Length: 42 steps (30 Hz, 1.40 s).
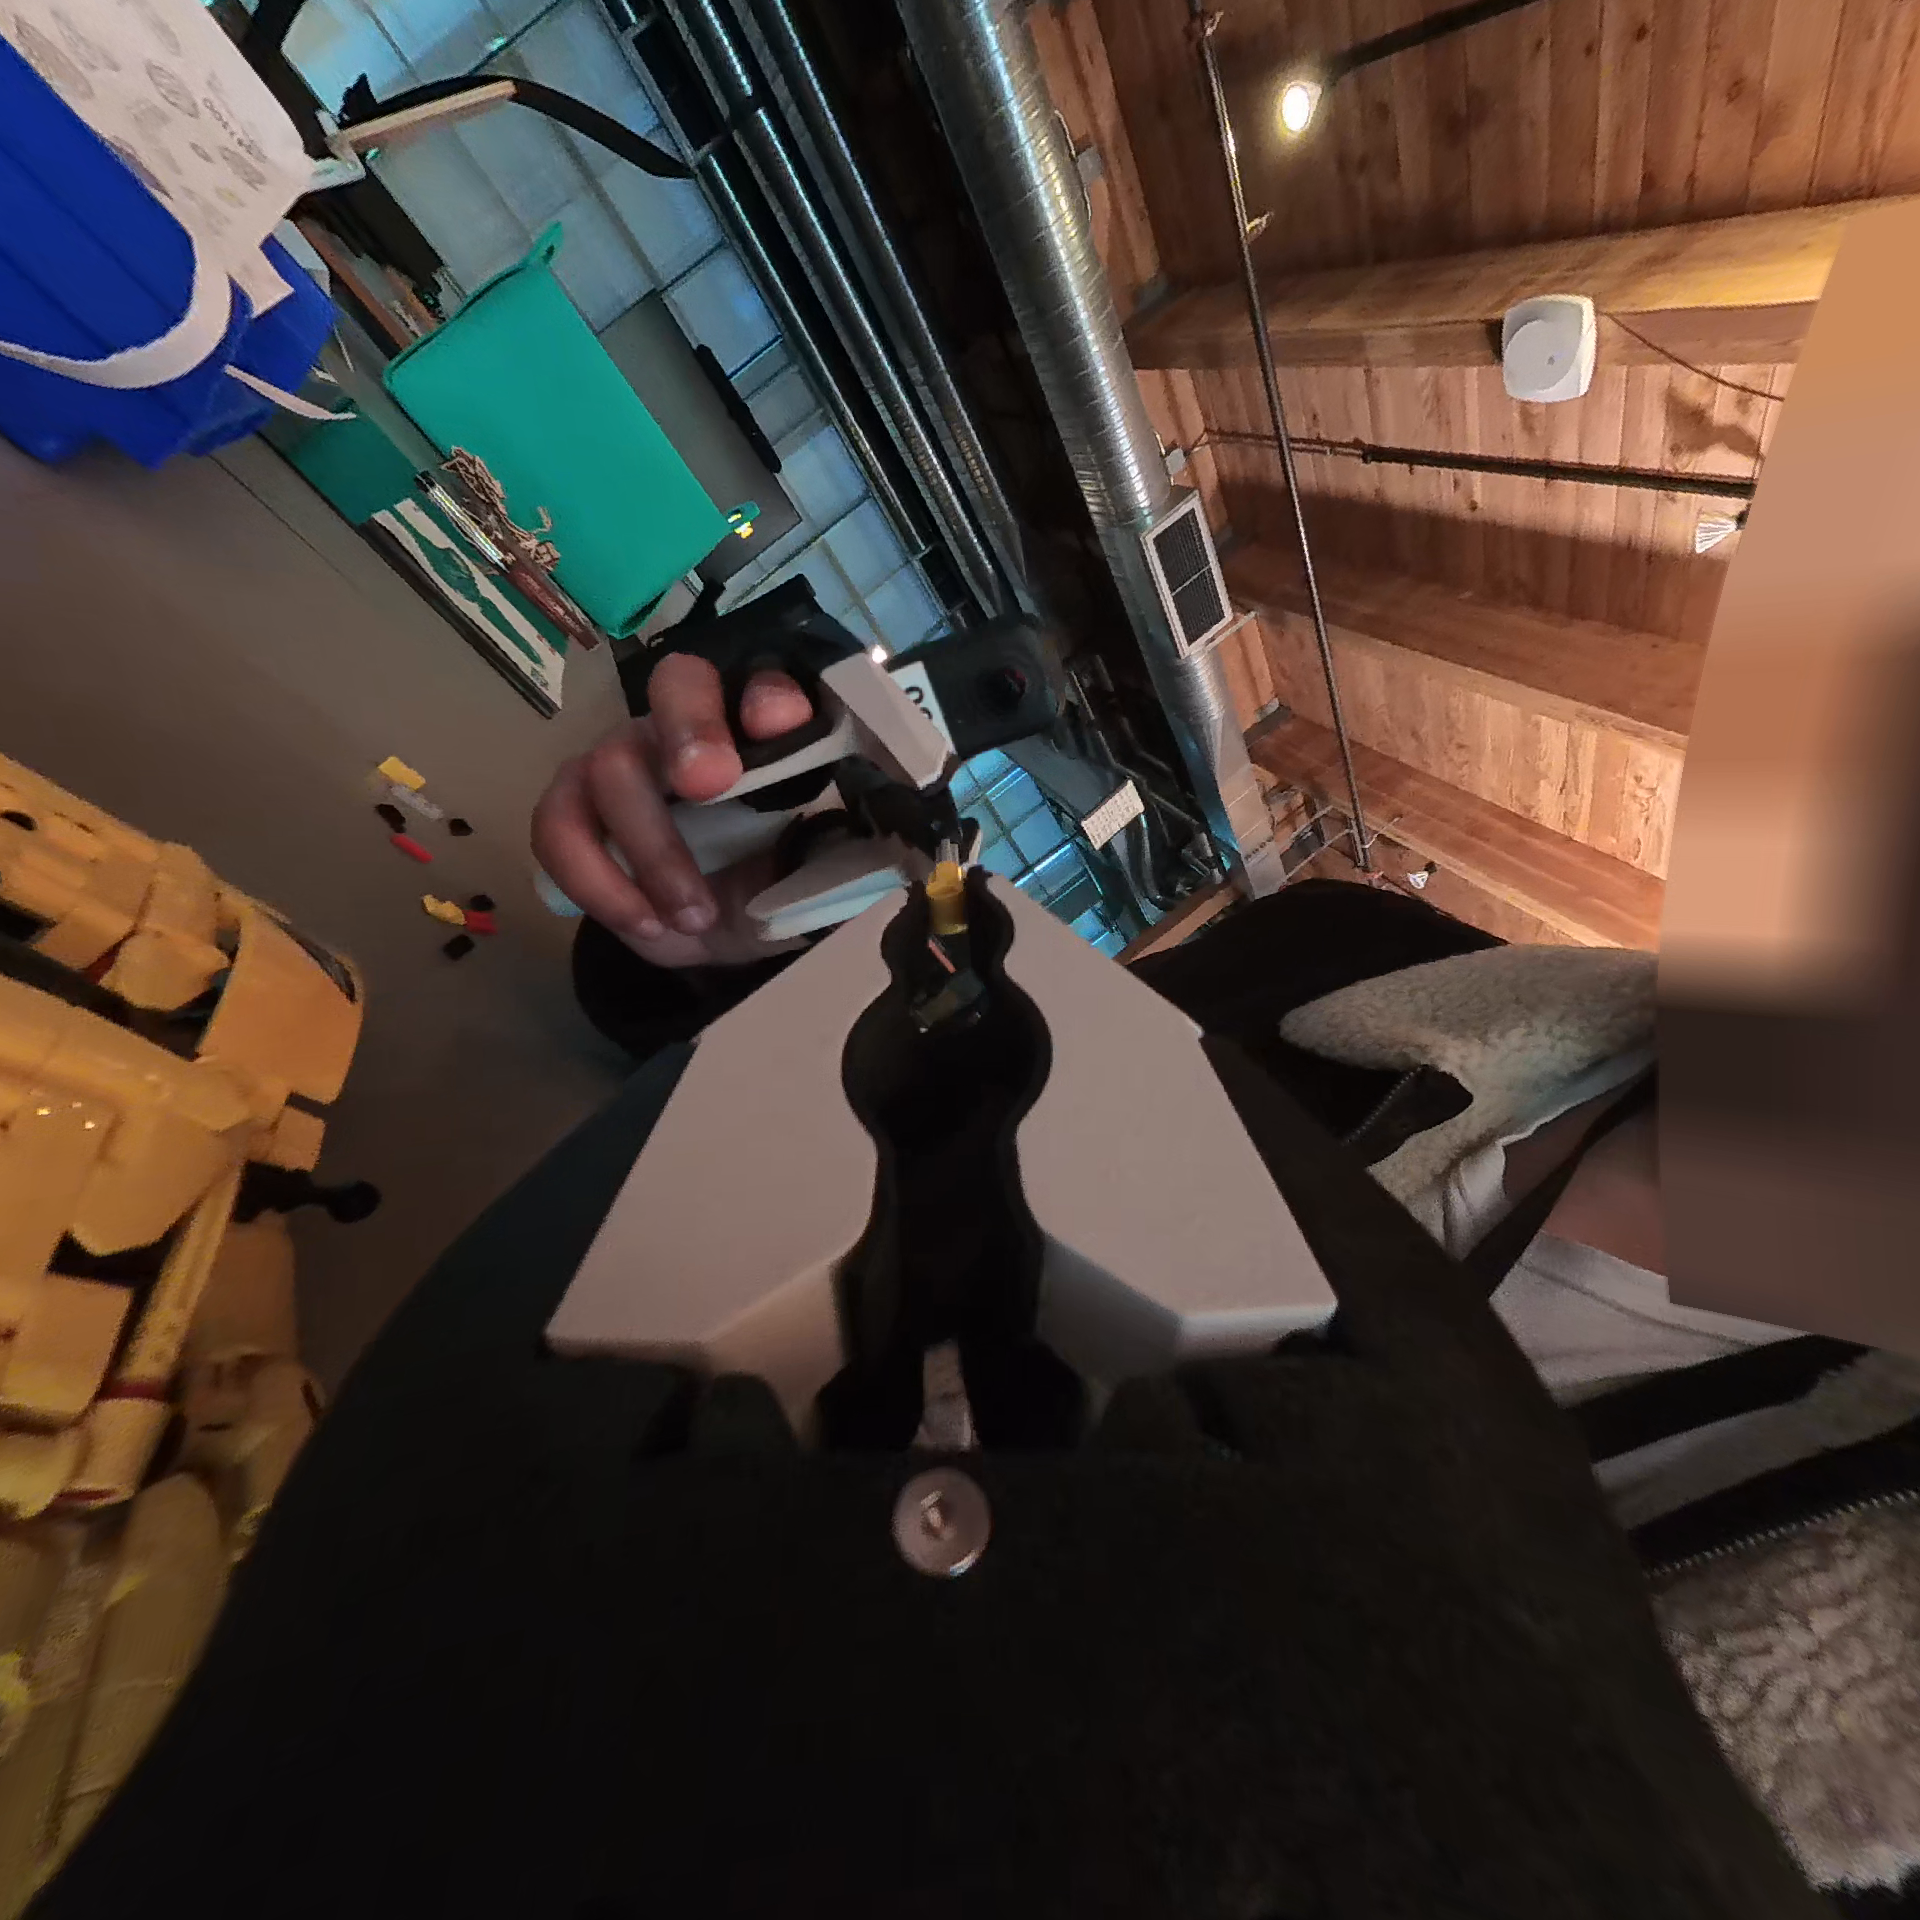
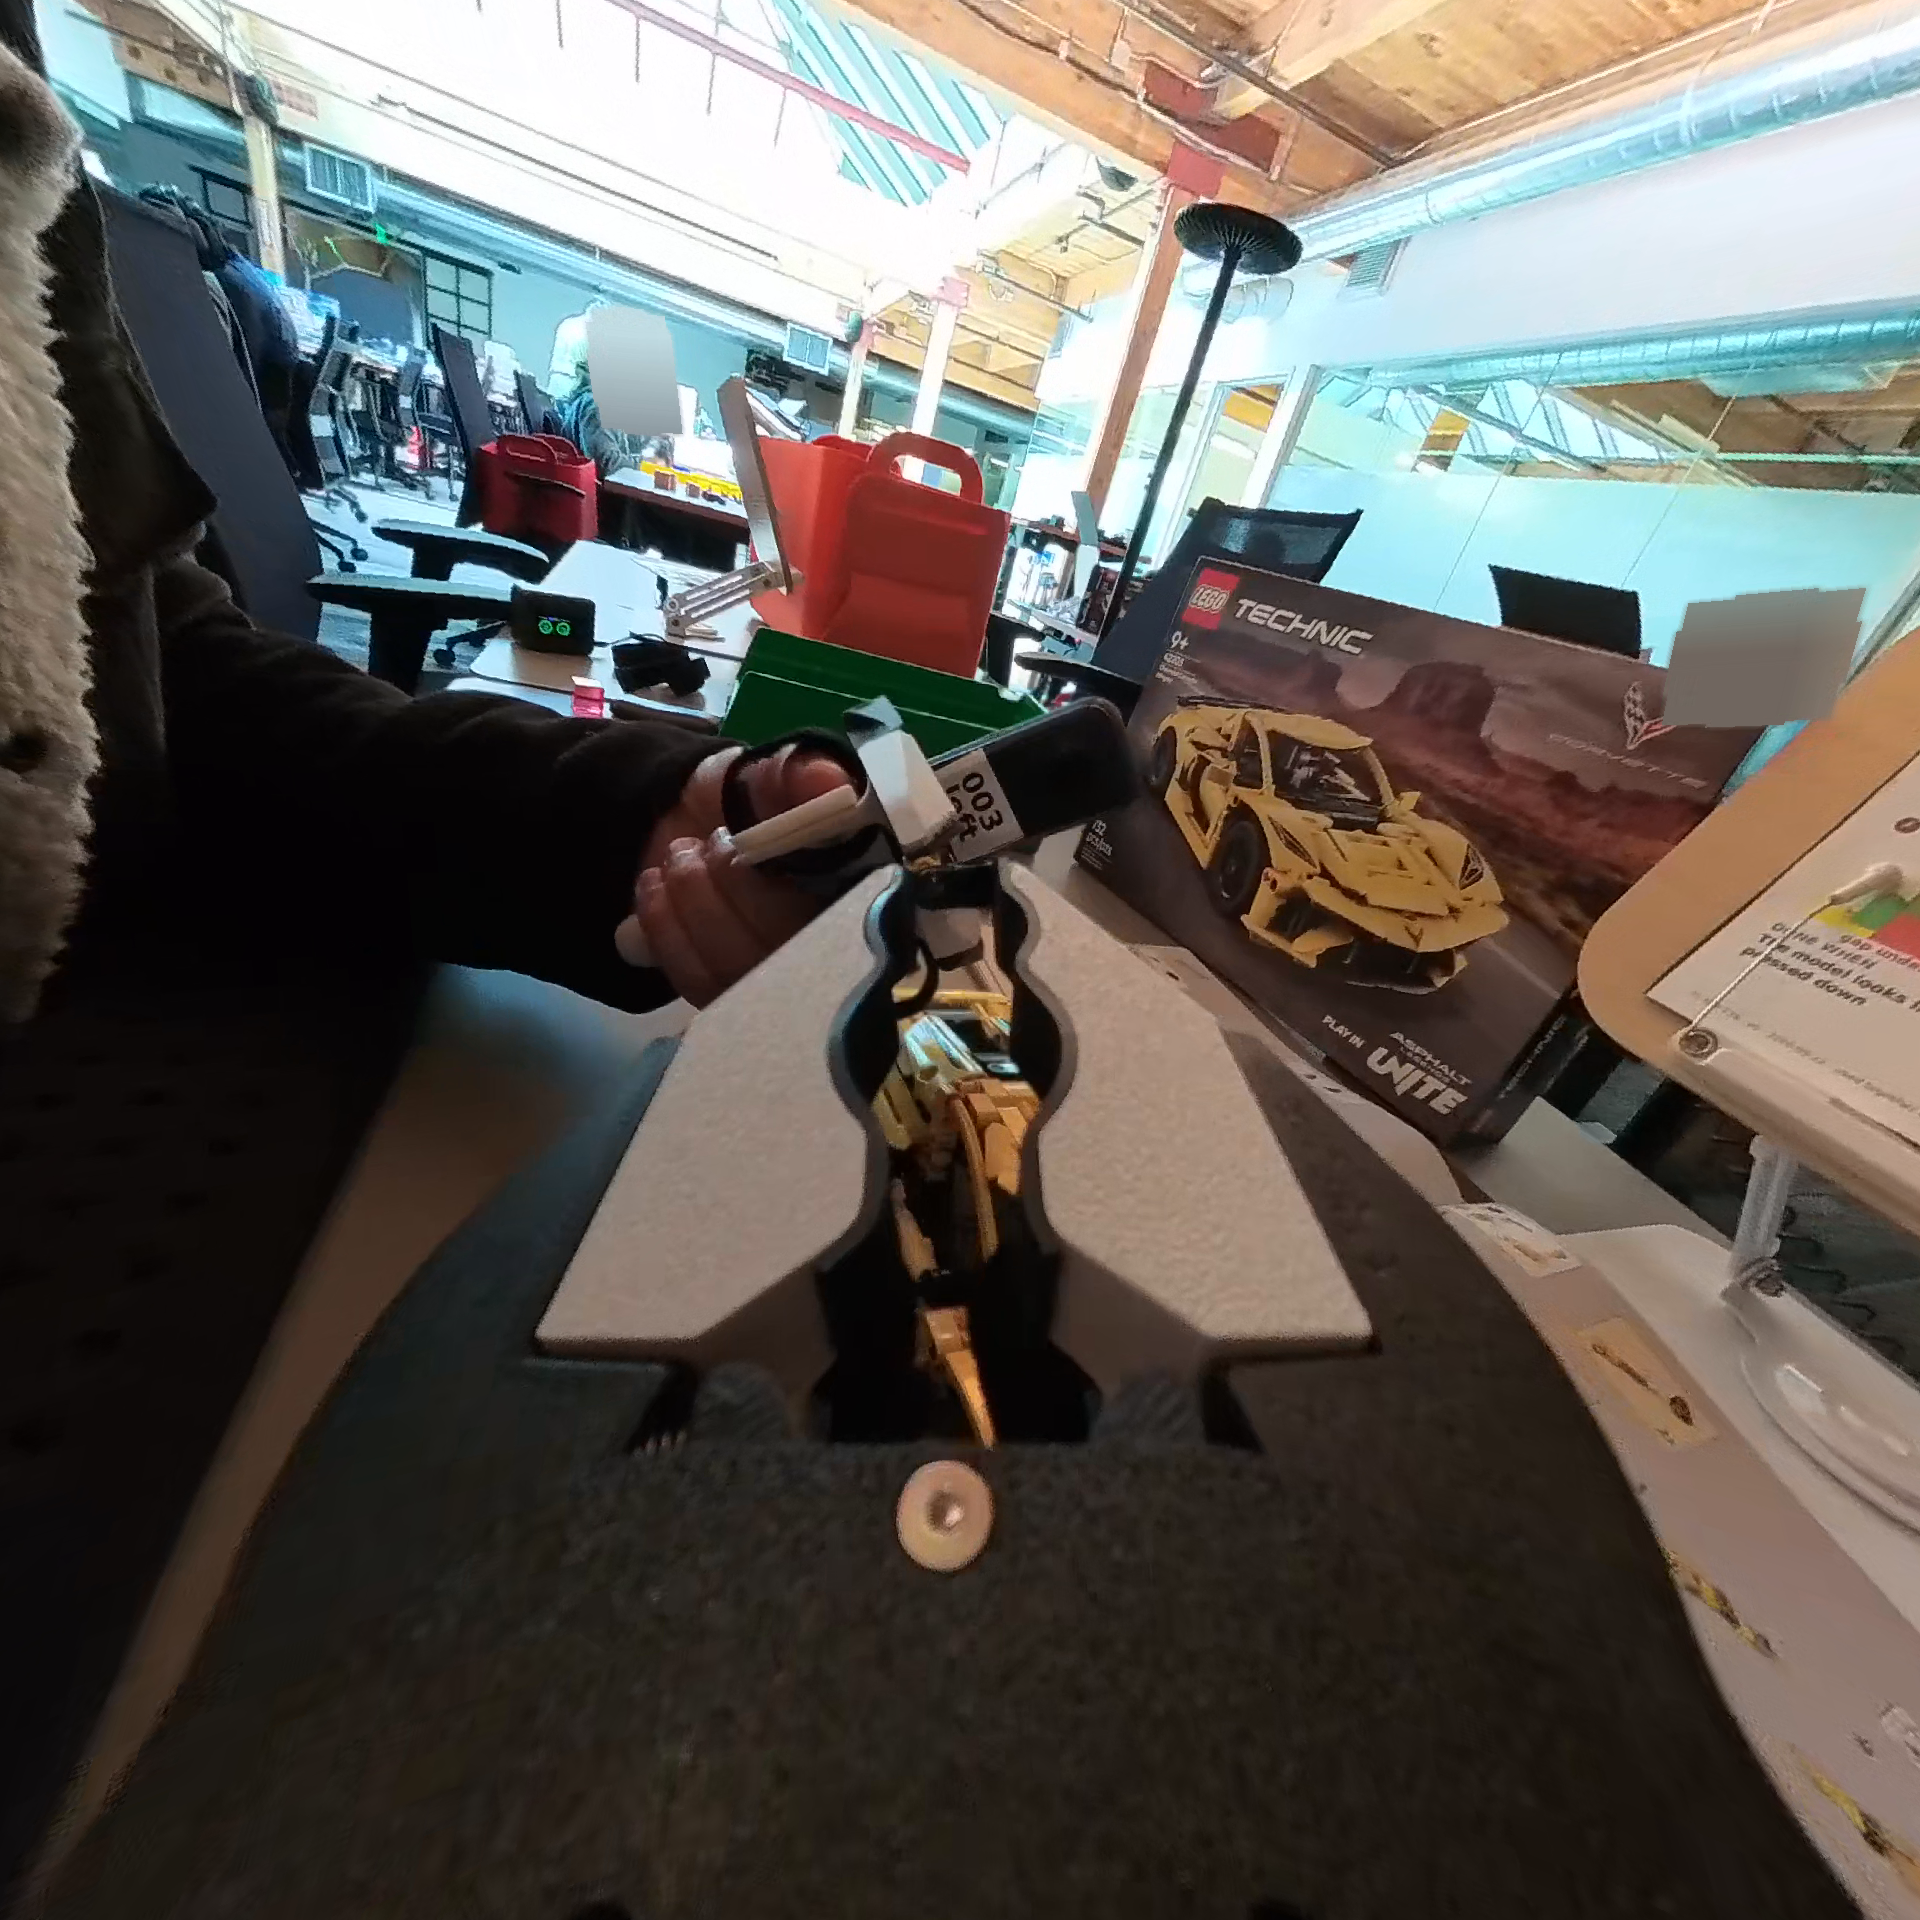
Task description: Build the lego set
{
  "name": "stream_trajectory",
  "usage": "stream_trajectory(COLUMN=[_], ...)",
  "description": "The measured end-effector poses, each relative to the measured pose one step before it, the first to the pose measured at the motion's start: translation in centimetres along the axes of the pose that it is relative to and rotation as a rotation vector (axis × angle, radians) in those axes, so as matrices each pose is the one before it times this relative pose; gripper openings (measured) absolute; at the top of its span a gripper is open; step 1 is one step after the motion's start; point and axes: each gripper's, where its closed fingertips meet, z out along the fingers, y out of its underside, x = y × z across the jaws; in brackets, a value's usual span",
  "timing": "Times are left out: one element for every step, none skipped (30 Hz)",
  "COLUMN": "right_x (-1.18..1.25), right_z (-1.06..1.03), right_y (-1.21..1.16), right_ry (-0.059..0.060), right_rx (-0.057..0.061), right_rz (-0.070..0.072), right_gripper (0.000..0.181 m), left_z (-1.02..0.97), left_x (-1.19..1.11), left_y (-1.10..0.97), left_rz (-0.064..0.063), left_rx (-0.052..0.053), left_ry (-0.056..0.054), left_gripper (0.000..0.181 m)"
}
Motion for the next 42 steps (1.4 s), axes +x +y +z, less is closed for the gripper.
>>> stream_trajectory(right_x=[-0.022, -0.01, -0.003, -0.131, -0.065, 0.175, 0.154, 0.08, 0.073, -0.04, -0.16, -0.229, 0.008, -0.107, 0.106, -0.006, -0.148, -0.019, 0.112, 0.034, 0.001, 0.052, 0.066, 0.127, 0.294, 0.571, 0.572, 0.346, 0.278, 0.315, 0.518, 0.603, 0.609, 0.049, -0.119, -0.089, -0.072, -0.079, -0.241, -0.089, 0.07, 0.052], right_z=[-0.018, -0.062, -0.041, -0.019, 0.038, 0.033, 0.054, 0.048, 0.013, -0.012, -0.022, 0.035, -0.021, -0.027, -0.009, 0.001, -0.019, -0.029, -0.036, -0.016, 0.011, -0.035, -0.076, -0.066, 0.035, 0.156, 0.242, 0.285, 0.393, 0.491, 0.512, 0.423, 0.302, 0.178, 0.165, 0.145, 0.137, 0.181, 0.131, 0.021, -0.045, -0.032], right_y=[0.011, 0.126, 0.141, 0.086, 0.103, 0.111, 0.093, -0.09, -0.181, -0.126, -0.048, 0.05, -0.118, 0.005, 0.106, 0.014, -0.054, 0.075, 0.195, 0.02, -0.085, 0.139, 0.274, 0.1, -0.222, -0.133, 0.114, 0.123, 0.117, 0.312, 0.28, -0.016, -0.202, -0.333, -0.158, -0.155, 0.026, 0.241, 0.11, -0.047, -0.087, -0.019], right_ry=[0.0002, -0.003, -0.0048, -0.0122, -0.0016, 0.0184, 0.0214, 0.0157, 0.0147, 0.0006, -0.0172, -0.0185, 0.0003, -0.0092, 0.0066, -0.0019, -0.0177, -0.0123, -0.0016, -0.0031, -0.0041, -0.0019, 0.001, 0.0064, 0.0156, 0.0325, 0.0404, 0.0395, 0.0477, 0.0595, 0.0845, 0.1003, 0.1048, 0.0591, 0.0366, 0.0274, 0.0187, 0.0097, -0.0048, 0.0034, 0.0077, -0.0014], right_rx=[0.0, -0.0084, -0.0075, -0.0039, -0.0063, -0.0106, -0.0112, 0.0, 0.0054, 0.0045, 0.0044, 0.0016, 0.0089, -0.0051, -0.0114, 0.0002, 0.0085, 0.0006, -0.0057, 0.006, 0.0082, -0.0093, -0.016, -0.0064, 0.0115, 0.0082, -0.0112, -0.0182, -0.0226, -0.0383, -0.0381, -0.0201, -0.0114, -0.0059, -0.0189, -0.0095, -0.0105, -0.018, -0.0068, 0.0032, 0.0046, 0.0016], right_rz=[-0.0061, 0.0004, 0.0038, 0.0056, -0.0053, -0.0244, -0.0336, -0.0224, -0.0212, -0.0038, 0.0154, 0.0116, 0.0087, 0.0043, -0.0082, 0.0039, 0.0305, 0.0292, 0.0129, 0.007, 0.0154, 0.011, -0.0023, -0.0044, 0.0143, 0.0252, 0.0111, -0.0154, -0.0349, -0.0426, -0.0429, -0.0423, -0.0427, -0.0511, -0.0465, -0.0299, -0.0148, -0.0026, -0.0023, -0.0119, -0.0124, 0.0048], right_gripper=[0.014, 0.014, 0.014, 0.014, 0.014, 0.014, 0.014, 0.015, 0.015, 0.015, 0.015, 0.015, 0.015, 0.014, 0.015, 0.014, 0.014, 0.014, 0.014, 0.014, 0.015, 0.015, 0.015, 0.015, 0.015, 0.015, 0.016, 0.019, 0.03, 0.039, 0.046, 0.05, 0.056, 0.059, 0.06, 0.063, 0.063, 0.064, 0.066, 0.064, 0.062, 0.06], left_z=[0.028, 0.005, 0.011, -0.028, -0.057, -0.058, -0.052, -0.001, 0.035, 0.056, 0.088, 0.098, 0.054, -0.006, -0.007, 0.009, 0.029, 0.018, 0.011, 0.03, 0.035, 0.02, 0.016, 0.019, -0.031, -0.132, -0.203, -0.181, -0.094, -0.051, -0.01, 0.004, -0.052, -0.053, 0.004, 0.076, 0.127, 0.163, 0.221, 0.207, 0.101, 0.028], left_x=[-0.039, -0.11, -0.091, -0.033, -0.076, -0.121, -0.079, 0.054, 0.122, 0.11, 0.063, 0.031, 0.018, -0.029, -0.051, 0.013, 0.044, -0.091, -0.15, -0.038, -0.002, -0.161, -0.234, -0.083, 0.018, -0.067, -0.142, -0.073, 0.046, 0.117, 0.052, -0.171, -0.304, -0.207, -0.039, 0.046, 0.029, 0.059, 0.086, 0.059, 0.038, -0.009], left_y=[0.032, 0.049, 0.109, 0.143, 0.007, -0.068, -0.108, -0.074, -0.029, 0.057, 0.12, 0.091, 0.082, 0.055, -0.053, 0.049, 0.12, 0.053, -0.004, 0.032, 0.036, 0.066, 0.042, -0.128, -0.41, -0.596, -0.53, -0.548, -0.758, -0.799, -0.585, -0.444, -0.486, -0.385, -0.163, 0.026, 0.074, 0.248, 0.476, 0.364, 0.124, 0.097], left_rz=[0.0031, 0.0038, 0.0055, 0.0069, 0.0028, -0.0045, -0.0116, -0.018, -0.0212, -0.0174, -0.0148, -0.0168, -0.0132, -0.001, 0.0116, 0.0162, 0.0124, 0.0079, 0.0069, 0.0024, 0.0005, 0.0065, 0.0095, 0.0067, 0.0052, -0.0003, 0.0019, 0.011, 0.0066, -0.0048, -0.0101, -0.0108, -0.0131, -0.0229, -0.0309, -0.0275, -0.0152, -0.0047, -0.0033, -0.0045, -0.0056, -0.0086], left_rx=[-0.0016, -0.0028, -0.0081, -0.0119, -0.0047, 0.0036, 0.0086, 0.0095, 0.0073, 0.0011, -0.0027, -0.0007, -0.0008, -0.0028, 0.0002, -0.0067, -0.0103, -0.0033, 0.0014, -0.0005, -0.0023, -0.005, -0.0052, 0.0042, 0.022, 0.0335, 0.0311, 0.0359, 0.0534, 0.0598, 0.0509, 0.0464, 0.0539, 0.0483, 0.0303, 0.0147, 0.0104, 0.0003, -0.0166, -0.0111, 0.0038, -0.0006], left_ry=[-0.0033, -0.0084, -0.0089, -0.0081, -0.0098, -0.0084, 0.0015, 0.0153, 0.0218, 0.0203, 0.016, 0.0145, 0.0103, -0.001, -0.011, -0.0093, -0.0069, -0.0123, -0.0124, -0.0009, 0.0005, -0.0137, -0.0207, -0.012, -0.0045, -0.0068, -0.0082, -0.0037, 0.0031, 0.0092, 0.0083, -0.0019, -0.0073, 0.0016, 0.0123, 0.0145, 0.0081, 0.0059, 0.0072, 0.0056, 0.0044, 0.0041], left_gripper=[0.007, 0.007, 0.007, 0.007, 0.007, 0.007, 0.007, 0.007, 0.007, 0.007, 0.007, 0.007, 0.007, 0.007, 0.007, 0.007, 0.007, 0.007, 0.007, 0.007, 0.007, 0.007, 0.007, 0.007, 0.007, 0.007, 0.007, 0.007, 0.007, 0.007, 0.007, 0.007, 0.007, 0.007, 0.006, 0.006, 0.006, 0.006, 0.006, 0.007, 0.007, 0.007])
